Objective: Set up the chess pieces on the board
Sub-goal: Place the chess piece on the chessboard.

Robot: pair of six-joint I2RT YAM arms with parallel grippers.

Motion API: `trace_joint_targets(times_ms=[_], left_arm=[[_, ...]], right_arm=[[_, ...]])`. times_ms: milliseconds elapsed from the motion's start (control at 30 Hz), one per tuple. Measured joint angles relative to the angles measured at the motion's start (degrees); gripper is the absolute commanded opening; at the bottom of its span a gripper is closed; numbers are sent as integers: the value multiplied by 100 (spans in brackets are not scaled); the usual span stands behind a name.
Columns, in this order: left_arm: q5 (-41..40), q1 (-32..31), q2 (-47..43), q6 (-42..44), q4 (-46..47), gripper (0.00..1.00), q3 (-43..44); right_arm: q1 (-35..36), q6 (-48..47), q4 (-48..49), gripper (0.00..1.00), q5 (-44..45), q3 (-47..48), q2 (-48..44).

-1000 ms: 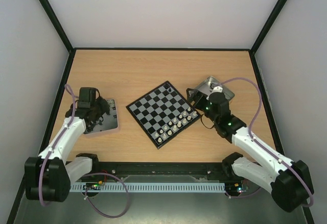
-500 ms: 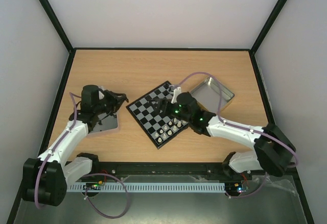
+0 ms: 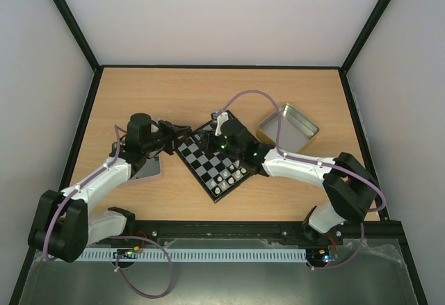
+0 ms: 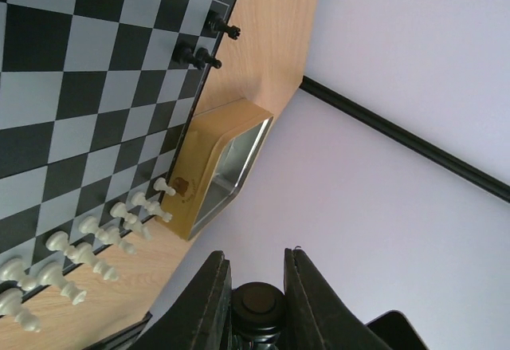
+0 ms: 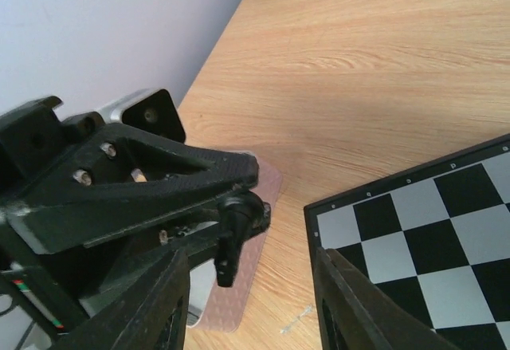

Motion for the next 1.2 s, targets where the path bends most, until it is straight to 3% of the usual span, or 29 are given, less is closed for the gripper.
trace_joint_targets(times_ms=[367,433,500,633,800,1000,1200], left_arm=[[-37,-122,83,-376,258,14,0],[-50,-122,83,-409,269,15,0],[-63,-120,83,-420,282,21,0],[-101,-129,72,-284,149,44,22],[-407,-133,-35,732,-782,57,313],[-942,-50,-330,2413,-1735,59,487],[-1803,-22,-590,3886,-2688,60,605]], right_arm=[[55,22,-48,4,116,153,192],[63,17,-52,2,116,188,197],[66,31,-57,2,122,190,199],[66,55,-284,2,131,308,199],[61,-37,-1388,2,262,859,199],[11,-468,-3187,2,284,1495,398],[-2,-1036,-4800,2,334,2122,1333]])
